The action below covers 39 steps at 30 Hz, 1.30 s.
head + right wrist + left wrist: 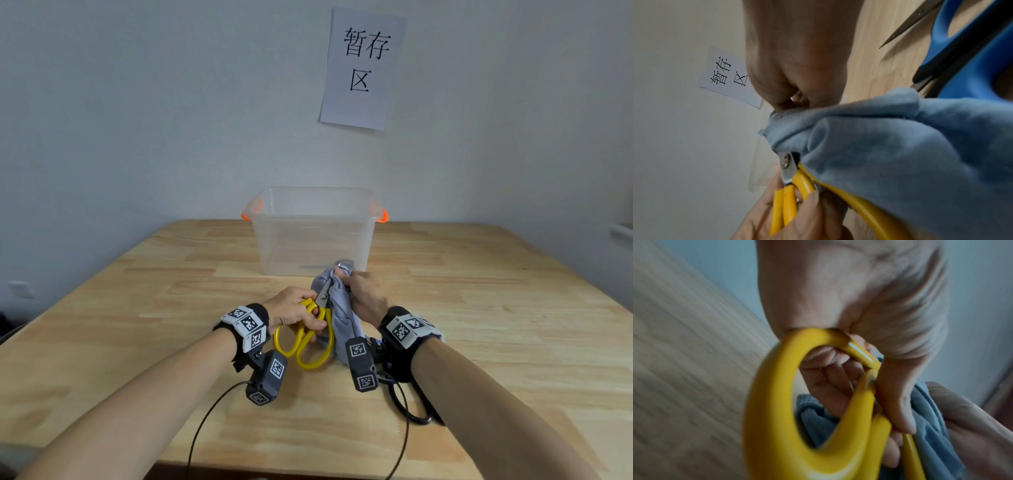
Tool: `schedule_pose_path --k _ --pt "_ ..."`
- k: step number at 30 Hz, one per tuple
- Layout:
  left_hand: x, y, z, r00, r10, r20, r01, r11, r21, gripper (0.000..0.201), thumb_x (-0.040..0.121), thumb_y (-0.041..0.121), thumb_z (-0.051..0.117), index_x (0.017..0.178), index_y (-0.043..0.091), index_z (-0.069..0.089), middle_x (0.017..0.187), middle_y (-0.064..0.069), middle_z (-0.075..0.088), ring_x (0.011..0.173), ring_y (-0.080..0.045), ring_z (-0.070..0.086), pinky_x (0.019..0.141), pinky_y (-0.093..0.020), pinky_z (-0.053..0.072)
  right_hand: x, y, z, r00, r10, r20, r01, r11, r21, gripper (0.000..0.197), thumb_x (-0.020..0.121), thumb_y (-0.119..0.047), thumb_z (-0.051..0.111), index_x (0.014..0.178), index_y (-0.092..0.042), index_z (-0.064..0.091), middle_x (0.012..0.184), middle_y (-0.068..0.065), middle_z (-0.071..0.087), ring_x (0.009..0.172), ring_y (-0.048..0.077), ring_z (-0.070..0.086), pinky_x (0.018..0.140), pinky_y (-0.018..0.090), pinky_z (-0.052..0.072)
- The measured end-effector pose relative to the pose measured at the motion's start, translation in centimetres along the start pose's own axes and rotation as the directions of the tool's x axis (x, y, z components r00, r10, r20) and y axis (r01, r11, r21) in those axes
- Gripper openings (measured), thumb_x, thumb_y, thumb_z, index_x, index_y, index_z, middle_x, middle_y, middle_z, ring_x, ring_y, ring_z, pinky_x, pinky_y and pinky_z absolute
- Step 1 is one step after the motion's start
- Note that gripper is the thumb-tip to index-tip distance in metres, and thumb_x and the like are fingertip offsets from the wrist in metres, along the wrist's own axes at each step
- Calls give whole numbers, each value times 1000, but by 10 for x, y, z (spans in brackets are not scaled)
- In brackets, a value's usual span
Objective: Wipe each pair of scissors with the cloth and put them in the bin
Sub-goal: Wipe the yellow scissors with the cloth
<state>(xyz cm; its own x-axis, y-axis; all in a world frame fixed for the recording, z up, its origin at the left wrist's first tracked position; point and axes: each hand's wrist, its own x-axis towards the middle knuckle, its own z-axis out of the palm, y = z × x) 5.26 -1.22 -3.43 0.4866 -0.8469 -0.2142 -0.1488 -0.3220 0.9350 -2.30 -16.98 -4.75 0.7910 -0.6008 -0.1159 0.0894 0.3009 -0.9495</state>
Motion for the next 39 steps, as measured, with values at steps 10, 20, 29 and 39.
schedule_pose_path --k 10,20,29,39 --pt "2 3 5 1000 -8 4 8 1000 -9 27 77 -14 75 84 5 57 69 -3 58 62 -28 66 59 -39 61 7 -3 -2 998 -22 -64 25 999 37 29 97 -9 60 71 2 63 62 13 67 59 21 66 58 30 55" --pt "1 3 11 1000 -2 8 2 1000 -10 25 77 -14 74 91 3 61 68 -4 65 58 -24 68 55 -34 59 12 1 0 996 -19 -92 20 1000 9 24 92 -15 63 87 8 64 80 23 63 67 28 63 63 37 52" --pt "2 2 4 1000 -13 -13 13 1000 -9 25 77 -16 73 92 1 62 73 -8 63 62 -25 68 61 -39 62 7 3 -1 996 -32 80 32 999 3 20 99 1 52 82 -1 61 77 13 65 71 24 64 68 32 57" --pt "1 6 10 1000 12 -12 -13 998 -61 26 75 -15 76 92 1 64 72 -8 66 62 -28 69 61 -39 62 14 -7 -3 999 -4 -43 7 998 62 35 98 -29 63 80 1 64 66 12 67 59 21 67 61 33 53"
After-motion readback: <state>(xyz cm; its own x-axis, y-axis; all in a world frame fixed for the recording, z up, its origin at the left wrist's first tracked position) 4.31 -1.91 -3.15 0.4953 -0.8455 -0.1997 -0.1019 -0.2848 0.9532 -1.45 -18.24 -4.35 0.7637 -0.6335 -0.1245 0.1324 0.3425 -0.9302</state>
